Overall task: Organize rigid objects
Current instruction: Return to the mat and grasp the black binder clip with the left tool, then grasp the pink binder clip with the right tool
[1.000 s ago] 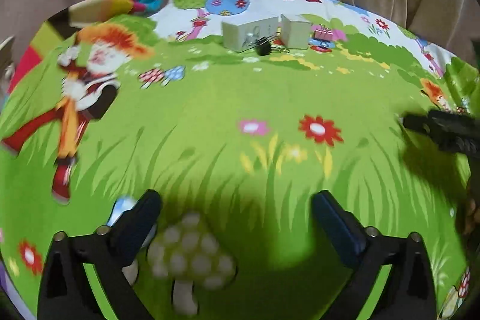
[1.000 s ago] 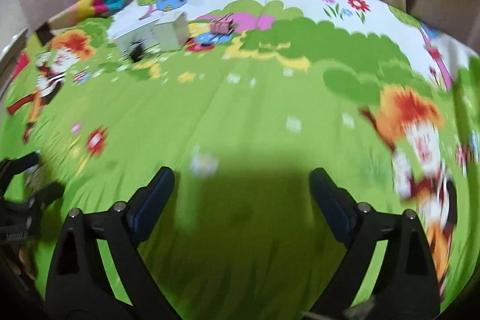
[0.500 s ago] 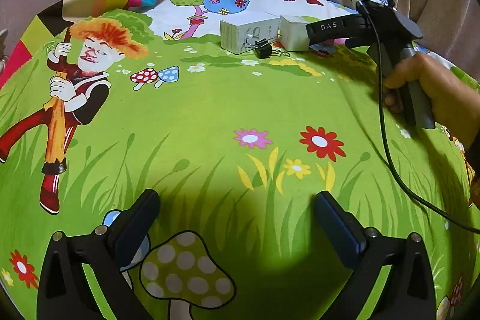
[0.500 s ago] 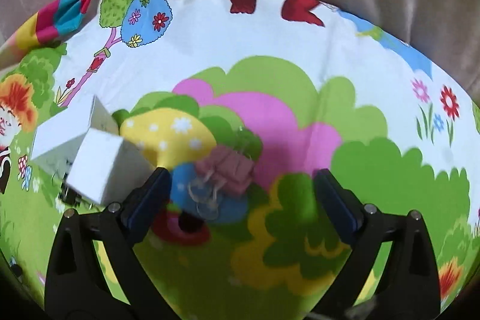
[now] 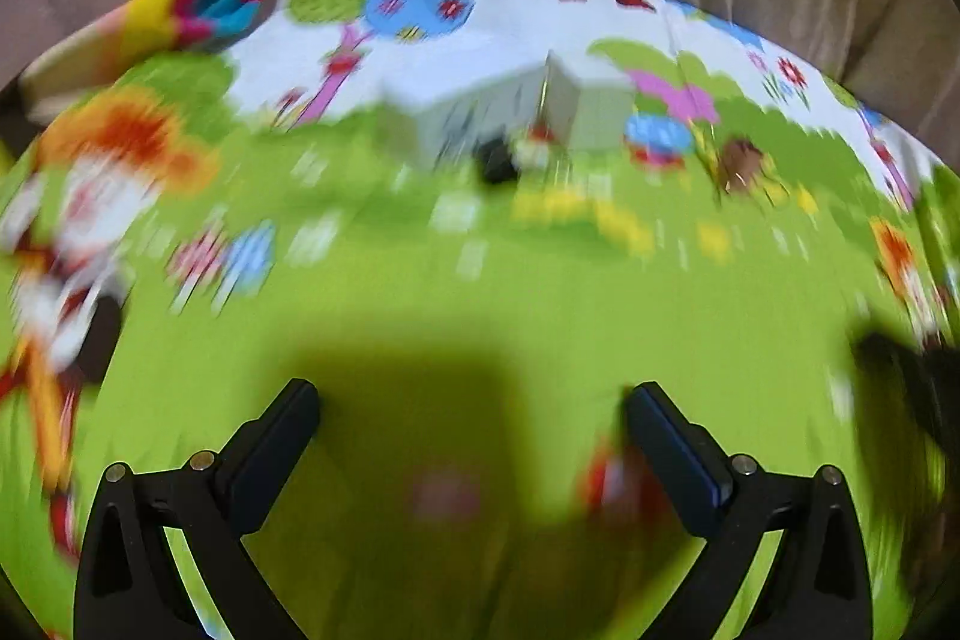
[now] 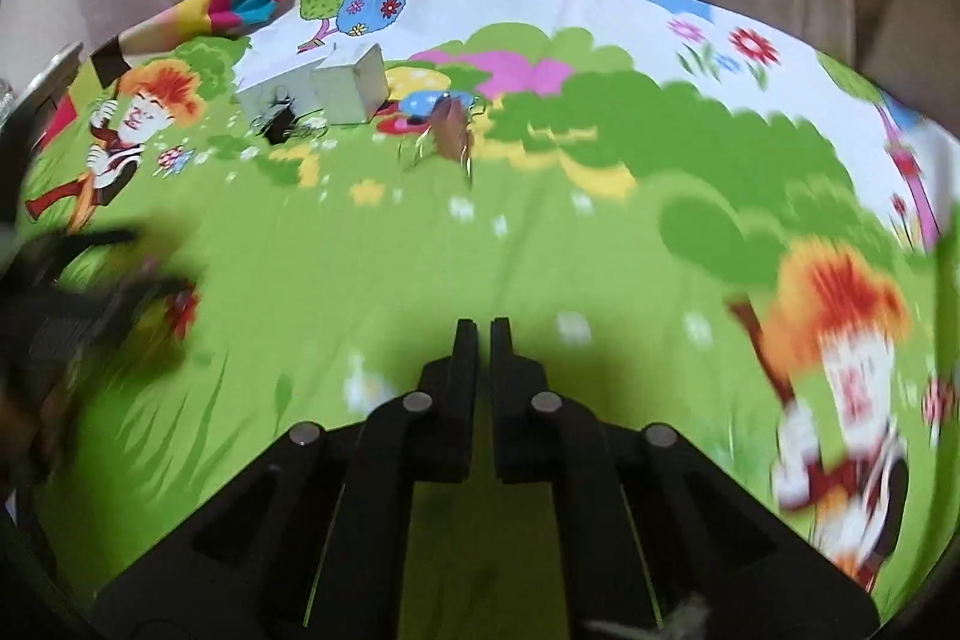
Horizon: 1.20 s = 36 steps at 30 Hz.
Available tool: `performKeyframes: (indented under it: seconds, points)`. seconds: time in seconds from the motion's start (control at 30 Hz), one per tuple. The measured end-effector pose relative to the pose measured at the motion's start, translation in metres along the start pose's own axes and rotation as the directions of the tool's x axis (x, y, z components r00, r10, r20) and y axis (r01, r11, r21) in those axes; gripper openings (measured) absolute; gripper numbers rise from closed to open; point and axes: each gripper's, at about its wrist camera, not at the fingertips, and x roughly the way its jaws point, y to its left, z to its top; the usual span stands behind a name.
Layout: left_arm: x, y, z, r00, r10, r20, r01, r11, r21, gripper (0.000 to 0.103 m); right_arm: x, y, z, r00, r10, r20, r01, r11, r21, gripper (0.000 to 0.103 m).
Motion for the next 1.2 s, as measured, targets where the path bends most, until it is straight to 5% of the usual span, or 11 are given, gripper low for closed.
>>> performKeyframes:
  seconds: [0.23,0.27,0.37,0.6,0.7,0.77,1.0,1.03,1.07,1.1,1.2]
  points:
    - [0.049,-0.013,0.071,1.0,0.018,-0.002,-0.018,0.999,-0.029,0.101,0.002,-0.013,0.0,0.996,0.09,0.01,-0.09,0.991,0.098,0.007]
    - [0.046,-0.014,0.07,1.0,0.017,0.01,-0.017,1.0,-0.024,0.081,0.003,-0.017,-0.001,0.994,0.113,0.013,-0.113,0.986,0.119,0.007]
    - [0.023,-0.02,0.05,0.999,-0.019,0.046,0.018,0.999,0.035,0.036,0.004,-0.029,-0.003,0.983,0.18,0.027,-0.182,0.966,0.184,0.007]
    - [-0.035,0.004,-0.033,0.996,-0.023,0.088,0.026,0.999,-0.025,0.036,0.002,-0.022,-0.001,0.988,0.154,0.025,-0.156,0.973,0.173,0.007]
    - [-0.038,0.007,-0.036,0.995,-0.028,0.095,0.033,0.998,-0.053,0.036,0.014,-0.003,0.016,0.996,0.089,0.008,-0.089,0.993,0.082,0.036]
    - [-0.034,-0.003,-0.033,0.996,0.012,0.088,-0.01,1.0,-0.023,0.037,0.033,0.008,0.038,0.997,0.078,-0.009,-0.078,0.996,0.045,0.098]
    - [-0.036,0.003,-0.034,0.996,-0.028,0.087,0.03,0.999,-0.015,0.047,0.104,0.029,0.107,0.997,-0.048,-0.064,0.048,0.999,0.004,0.097]
    - [-0.035,-0.002,-0.033,0.996,-0.021,0.082,0.02,1.0,0.01,0.053,0.109,0.034,0.11,0.995,-0.077,-0.069,0.076,0.997,-0.021,0.083]
    - [-0.035,-0.005,-0.033,0.997,-0.011,0.078,0.009,1.0,0.022,0.061,0.106,0.04,0.111,0.994,-0.097,-0.044,0.095,0.995,-0.042,0.04]
    - [-0.034,-0.005,-0.033,0.997,0.003,0.074,-0.005,1.0,0.019,0.066,0.101,0.045,0.109,0.995,-0.102,-0.02,0.101,0.993,-0.053,0.025]
    - [-0.032,0.007,-0.032,0.998,-0.03,0.062,0.032,0.999,-0.031,0.081,0.084,0.049,0.088,0.993,-0.119,-0.004,0.118,0.991,-0.06,0.025]
